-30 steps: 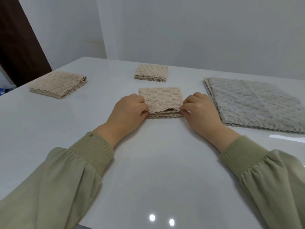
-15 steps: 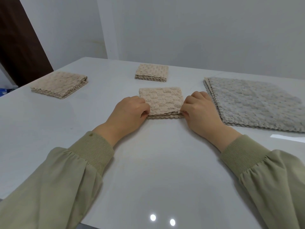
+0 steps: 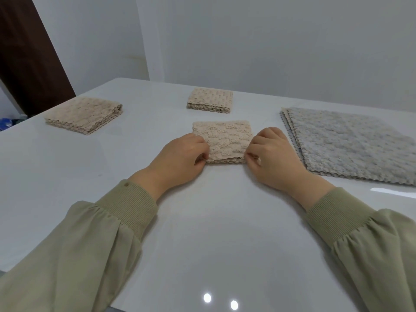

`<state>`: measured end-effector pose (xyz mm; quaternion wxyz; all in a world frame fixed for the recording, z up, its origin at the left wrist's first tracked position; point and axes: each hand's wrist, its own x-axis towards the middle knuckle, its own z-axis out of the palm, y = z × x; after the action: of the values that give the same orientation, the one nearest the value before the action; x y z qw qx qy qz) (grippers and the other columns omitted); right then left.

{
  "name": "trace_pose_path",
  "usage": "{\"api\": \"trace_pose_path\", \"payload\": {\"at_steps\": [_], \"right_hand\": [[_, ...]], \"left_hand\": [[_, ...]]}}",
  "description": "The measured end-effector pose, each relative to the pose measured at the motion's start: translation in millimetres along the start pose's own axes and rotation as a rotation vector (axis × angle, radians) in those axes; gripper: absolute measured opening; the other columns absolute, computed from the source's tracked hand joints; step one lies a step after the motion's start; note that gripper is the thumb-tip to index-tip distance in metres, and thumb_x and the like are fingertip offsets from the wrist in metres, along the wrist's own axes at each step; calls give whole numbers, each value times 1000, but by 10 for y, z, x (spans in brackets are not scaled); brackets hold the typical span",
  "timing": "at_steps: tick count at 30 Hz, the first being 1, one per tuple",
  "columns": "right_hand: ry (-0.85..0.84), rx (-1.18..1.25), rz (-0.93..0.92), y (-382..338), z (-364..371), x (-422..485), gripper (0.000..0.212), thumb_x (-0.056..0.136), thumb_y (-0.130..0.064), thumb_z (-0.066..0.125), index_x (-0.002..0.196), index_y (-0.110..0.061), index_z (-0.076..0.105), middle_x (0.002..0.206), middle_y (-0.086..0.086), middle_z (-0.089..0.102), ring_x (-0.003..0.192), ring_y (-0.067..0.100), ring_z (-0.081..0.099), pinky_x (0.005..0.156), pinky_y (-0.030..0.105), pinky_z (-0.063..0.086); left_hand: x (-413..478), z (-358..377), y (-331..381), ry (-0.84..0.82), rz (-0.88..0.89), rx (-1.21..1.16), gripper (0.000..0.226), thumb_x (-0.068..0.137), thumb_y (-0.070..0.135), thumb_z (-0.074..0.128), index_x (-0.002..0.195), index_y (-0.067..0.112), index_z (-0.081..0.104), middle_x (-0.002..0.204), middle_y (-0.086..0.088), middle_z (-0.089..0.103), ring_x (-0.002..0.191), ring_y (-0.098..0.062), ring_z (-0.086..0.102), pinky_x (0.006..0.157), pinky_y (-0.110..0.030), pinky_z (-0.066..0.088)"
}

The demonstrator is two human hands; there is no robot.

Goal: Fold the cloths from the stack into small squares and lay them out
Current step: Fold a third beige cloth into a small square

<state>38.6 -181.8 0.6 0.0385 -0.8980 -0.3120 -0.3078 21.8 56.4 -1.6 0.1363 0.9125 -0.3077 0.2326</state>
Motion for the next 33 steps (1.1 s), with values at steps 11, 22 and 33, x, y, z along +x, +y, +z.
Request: {"api": "trace_pose_path", "payload": {"at_steps": [11,22,33], "right_hand": [[-317,204,298,-246,191,589,43,99,-28,31,140,-16,38,145,7,41,135,24,33,110,42,23],[-462,220,368,-239,315,513,49,100,-34,27,147,-21,24,157,-2,18,144,17,11,115,51,7],[-414,170,324,-214,225,787,49,100,-28,22,148,-17,20,158,3,14,145,16,11,116,51,6]], "left_hand": [[79,81,1,76,-207,-63,48,84,42,34,64,8,61,68,1,59,72,-17,52,65,-34,43],[501,123,-25,91,-442,-319,41,97,18,34,134,9,49,141,-6,46,137,-18,31,111,-28,23],[408,220,-159,-474,-420,45,58,100,40,19,151,18,1,159,5,-7,145,-11,-10,116,-44,-1]]}}
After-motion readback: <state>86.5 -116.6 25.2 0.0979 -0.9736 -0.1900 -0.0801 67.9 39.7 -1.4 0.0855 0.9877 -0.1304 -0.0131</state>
